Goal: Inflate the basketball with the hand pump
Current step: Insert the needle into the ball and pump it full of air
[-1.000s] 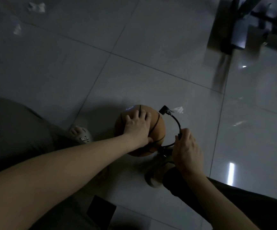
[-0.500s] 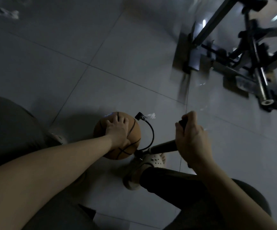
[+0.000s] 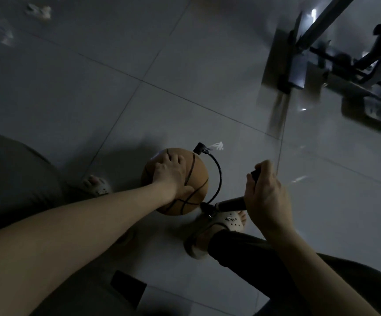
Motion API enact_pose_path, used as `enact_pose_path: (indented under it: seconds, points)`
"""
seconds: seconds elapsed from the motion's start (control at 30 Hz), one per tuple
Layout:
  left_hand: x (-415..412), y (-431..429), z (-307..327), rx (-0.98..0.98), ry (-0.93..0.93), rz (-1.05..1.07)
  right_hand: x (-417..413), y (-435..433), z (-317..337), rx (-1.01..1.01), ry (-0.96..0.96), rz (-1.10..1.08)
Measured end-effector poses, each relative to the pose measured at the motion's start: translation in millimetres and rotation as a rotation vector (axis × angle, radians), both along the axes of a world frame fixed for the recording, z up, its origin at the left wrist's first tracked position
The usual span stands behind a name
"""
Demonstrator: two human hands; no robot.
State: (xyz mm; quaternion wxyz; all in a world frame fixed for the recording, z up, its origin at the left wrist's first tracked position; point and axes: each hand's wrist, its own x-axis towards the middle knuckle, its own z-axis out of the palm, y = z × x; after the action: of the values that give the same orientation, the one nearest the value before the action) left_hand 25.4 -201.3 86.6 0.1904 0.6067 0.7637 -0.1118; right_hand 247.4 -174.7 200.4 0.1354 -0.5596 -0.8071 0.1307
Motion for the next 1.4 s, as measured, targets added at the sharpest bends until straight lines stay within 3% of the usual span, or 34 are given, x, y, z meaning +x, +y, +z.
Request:
enact_pose_path:
  seconds: [0.2, 0.53, 0.8, 1.1, 1.4]
  points:
    - [-7, 3, -3, 0.061, -0.031, 0.051, -1, 2, -42, -0.052, -0.016, 0.006]
    - [-16, 1, -4, -0.007, -0.058, 0.099, -6, 4, -91, -0.103, -0.103, 0.077]
    - [-19, 4, 6, -0.151, -0.092, 0.045, -5, 0, -53, -0.173, -0.019, -0.066]
    - [-25, 6, 10, -0.251, -0.069, 0.023, -1, -2, 65, -0.057, 0.035, -0.103]
    - [-15, 5, 17, -0.267, -0.005, -0.004, -2, -2, 25, 0.05, -0.006, -0.011]
